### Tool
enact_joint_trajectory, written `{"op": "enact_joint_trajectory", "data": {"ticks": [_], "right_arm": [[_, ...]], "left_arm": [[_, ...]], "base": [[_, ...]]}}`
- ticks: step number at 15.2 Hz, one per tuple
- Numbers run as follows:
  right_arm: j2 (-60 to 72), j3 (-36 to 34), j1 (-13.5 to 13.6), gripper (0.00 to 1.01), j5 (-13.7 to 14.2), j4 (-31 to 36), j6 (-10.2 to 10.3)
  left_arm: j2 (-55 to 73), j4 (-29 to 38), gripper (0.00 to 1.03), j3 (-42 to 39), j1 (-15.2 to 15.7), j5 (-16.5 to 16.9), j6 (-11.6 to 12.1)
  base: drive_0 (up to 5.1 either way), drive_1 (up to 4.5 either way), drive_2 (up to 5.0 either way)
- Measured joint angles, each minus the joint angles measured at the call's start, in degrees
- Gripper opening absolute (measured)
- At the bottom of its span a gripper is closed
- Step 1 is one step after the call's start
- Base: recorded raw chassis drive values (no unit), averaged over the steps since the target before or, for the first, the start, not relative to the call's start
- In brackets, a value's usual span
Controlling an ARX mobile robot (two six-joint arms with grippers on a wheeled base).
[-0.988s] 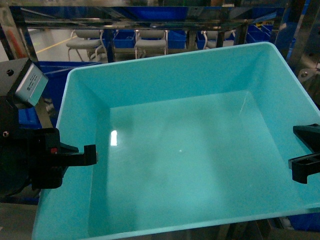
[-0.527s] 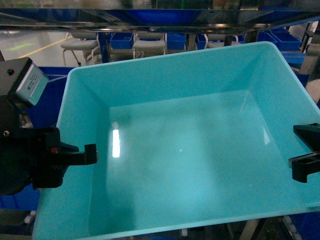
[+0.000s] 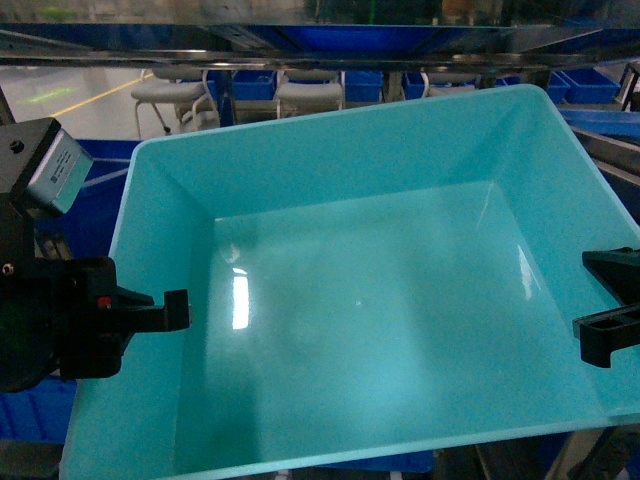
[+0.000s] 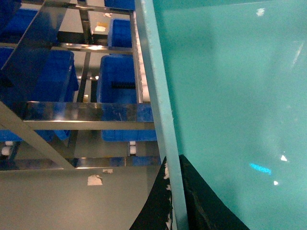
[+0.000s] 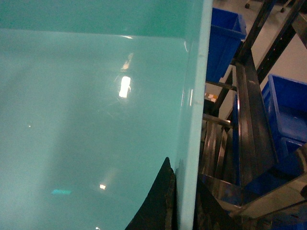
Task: Organize blue bins on left shelf correctly
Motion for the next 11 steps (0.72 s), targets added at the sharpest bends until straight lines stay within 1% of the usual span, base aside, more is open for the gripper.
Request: {"op": "enact_joint_trajectory", "data": {"ticks": [5, 6, 11], "right_arm": [[0.0, 0.0, -0.2, 0.02, 0.1, -0.2, 0.0], [0.0, 0.0, -0.2, 0.02, 0.1, -0.1, 0.0], [0.0, 0.0, -0.2, 0.02, 0.1, -0.1, 0.0]], "left_arm": [[-0.1, 0.4, 0.02, 0.0, -0.3, -0.2, 0.0], [-0.1, 0.4, 0.02, 0.0, -0.3, -0.1, 0.0], [-0.1, 0.4, 0.02, 0.0, -0.3, -0.1, 0.0]], "base": [[-0.2, -0.17, -0.2], [0.0, 1.03, -1.1], [0.0, 2.37, -2.3]]}}
